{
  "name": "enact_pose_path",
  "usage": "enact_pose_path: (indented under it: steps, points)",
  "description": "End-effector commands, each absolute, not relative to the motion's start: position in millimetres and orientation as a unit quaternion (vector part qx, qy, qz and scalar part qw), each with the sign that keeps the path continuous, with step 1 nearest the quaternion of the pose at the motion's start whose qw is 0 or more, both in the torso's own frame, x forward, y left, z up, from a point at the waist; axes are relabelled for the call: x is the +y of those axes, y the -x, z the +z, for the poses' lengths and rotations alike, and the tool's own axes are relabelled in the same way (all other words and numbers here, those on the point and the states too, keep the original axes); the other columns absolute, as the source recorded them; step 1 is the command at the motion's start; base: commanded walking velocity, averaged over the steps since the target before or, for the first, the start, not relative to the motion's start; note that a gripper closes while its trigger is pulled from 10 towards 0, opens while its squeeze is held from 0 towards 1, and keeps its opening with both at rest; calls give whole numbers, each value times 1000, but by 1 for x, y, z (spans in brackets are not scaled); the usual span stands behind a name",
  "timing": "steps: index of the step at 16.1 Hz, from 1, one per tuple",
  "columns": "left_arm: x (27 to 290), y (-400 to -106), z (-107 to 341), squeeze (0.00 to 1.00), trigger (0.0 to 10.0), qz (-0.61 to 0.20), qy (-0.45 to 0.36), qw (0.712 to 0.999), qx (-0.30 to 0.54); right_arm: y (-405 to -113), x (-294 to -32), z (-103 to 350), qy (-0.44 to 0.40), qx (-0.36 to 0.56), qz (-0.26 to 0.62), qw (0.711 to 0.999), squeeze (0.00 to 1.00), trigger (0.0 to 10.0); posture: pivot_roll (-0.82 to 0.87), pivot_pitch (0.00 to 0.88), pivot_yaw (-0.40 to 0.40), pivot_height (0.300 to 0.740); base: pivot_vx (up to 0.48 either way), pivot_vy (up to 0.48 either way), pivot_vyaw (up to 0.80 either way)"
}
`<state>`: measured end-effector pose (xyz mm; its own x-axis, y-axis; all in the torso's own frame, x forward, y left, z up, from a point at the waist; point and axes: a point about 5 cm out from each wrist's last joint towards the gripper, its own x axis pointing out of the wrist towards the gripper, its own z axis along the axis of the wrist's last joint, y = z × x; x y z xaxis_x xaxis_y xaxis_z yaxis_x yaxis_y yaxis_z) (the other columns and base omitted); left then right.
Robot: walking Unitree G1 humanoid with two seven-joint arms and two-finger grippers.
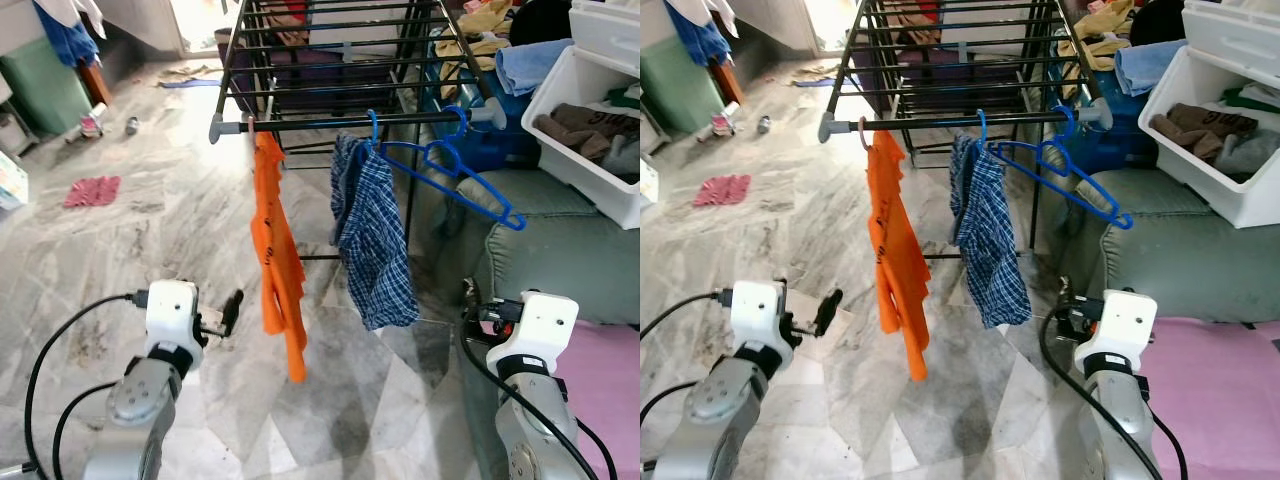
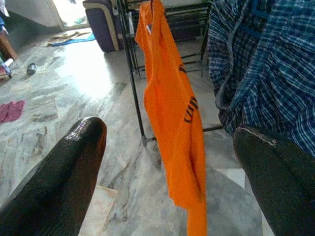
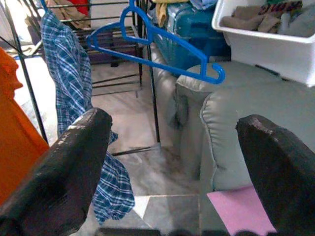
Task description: Hang hanger
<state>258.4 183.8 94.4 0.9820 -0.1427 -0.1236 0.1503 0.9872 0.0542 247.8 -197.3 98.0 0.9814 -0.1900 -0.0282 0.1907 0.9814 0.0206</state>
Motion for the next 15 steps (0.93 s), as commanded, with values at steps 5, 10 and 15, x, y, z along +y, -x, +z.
enact_pose_path:
  steps: [5,10,15]
  points:
    - [175,-269,95,0,10000,-87,-31,995,43,-254,-188,94,-12,23,-62,998,0,10000,-1,0,30,740,0,0,0]
    - [167,-255,82,0,10000,-88,-19,994,61,-248,-193,90,-4,25,-68,997,0,10000,10,0,19,740,0,0,0]
    - [162,-261,86,0,10000,-93,-15,994,53,-256,-185,96,2,14,-50,999,0,10000,10,0,23,740,0,0,593]
